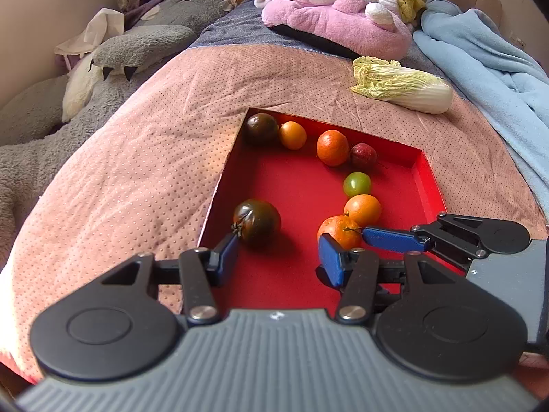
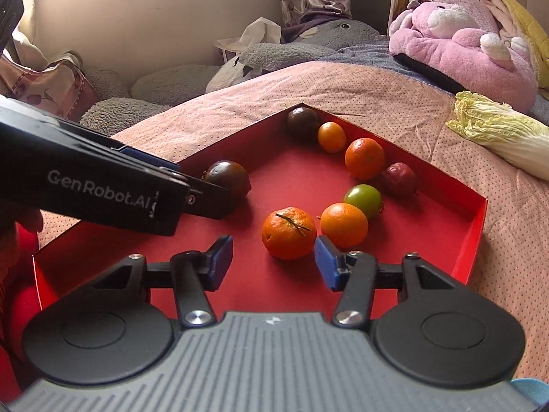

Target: Organize fruits

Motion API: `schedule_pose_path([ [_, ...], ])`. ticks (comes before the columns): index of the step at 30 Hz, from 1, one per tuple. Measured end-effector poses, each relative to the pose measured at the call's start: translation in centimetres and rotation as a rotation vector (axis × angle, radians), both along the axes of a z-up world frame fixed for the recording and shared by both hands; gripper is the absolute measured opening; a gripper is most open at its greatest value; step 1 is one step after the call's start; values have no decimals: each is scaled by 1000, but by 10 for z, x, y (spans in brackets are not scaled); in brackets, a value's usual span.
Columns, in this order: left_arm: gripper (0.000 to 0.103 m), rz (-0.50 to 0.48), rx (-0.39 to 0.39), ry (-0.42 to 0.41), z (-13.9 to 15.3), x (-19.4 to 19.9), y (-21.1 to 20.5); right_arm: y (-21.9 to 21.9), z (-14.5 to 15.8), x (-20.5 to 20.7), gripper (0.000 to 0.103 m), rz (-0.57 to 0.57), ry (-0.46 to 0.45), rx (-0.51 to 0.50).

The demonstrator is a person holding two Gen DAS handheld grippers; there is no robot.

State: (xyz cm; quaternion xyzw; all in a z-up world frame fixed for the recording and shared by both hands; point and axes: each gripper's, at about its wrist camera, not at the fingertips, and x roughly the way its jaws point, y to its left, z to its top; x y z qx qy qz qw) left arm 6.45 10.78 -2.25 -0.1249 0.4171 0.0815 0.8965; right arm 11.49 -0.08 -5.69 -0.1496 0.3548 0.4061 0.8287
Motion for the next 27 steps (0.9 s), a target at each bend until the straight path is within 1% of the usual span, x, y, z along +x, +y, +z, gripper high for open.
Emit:
schedule_pose_path([
  [1, 55, 3, -3, 2, -1, 1, 1, 3, -2, 4, 56, -8, -6, -10],
  [4, 55, 3, -18, 4, -2, 4, 4, 8, -5, 15, 52, -23, 22, -6],
  [6, 55, 2, -22, 5, -3, 6, 5, 12, -8, 19, 49, -25, 23, -19],
  [7, 55, 1, -24, 5, -3, 7, 5, 12, -9, 21, 44, -24, 32, -21],
  [9, 55, -6, -27, 3, -3, 8, 5, 10, -10, 22, 44, -20, 38, -16],
  [11, 55, -18, -26, 2, -3, 8, 4, 4, -9, 17, 44, -13, 25, -29],
  [16, 55, -53, -22, 17, -7, 14, -4, -25, -4, 2, 44, -27, 43, -3],
  [20, 55, -62, 35, 42, -12, 18, -11, -45, -5, -9, 44, -41, 76, 8],
  [23, 55, -35, 55, 57, -15, 19, -9, -53, -8, -14, 44, -48, 92, 23],
  [24, 54, -20, 47, 61, -15, 17, -6, -54, -8, -16, 44, -49, 94, 26],
  [26, 54, 15, -19, 56, -14, 11, 2, -54, -8, -17, 44, -48, 98, 30],
  [27, 54, 17, -50, 53, -14, 8, 4, -54, -8, -18, 44, -48, 97, 31],
])
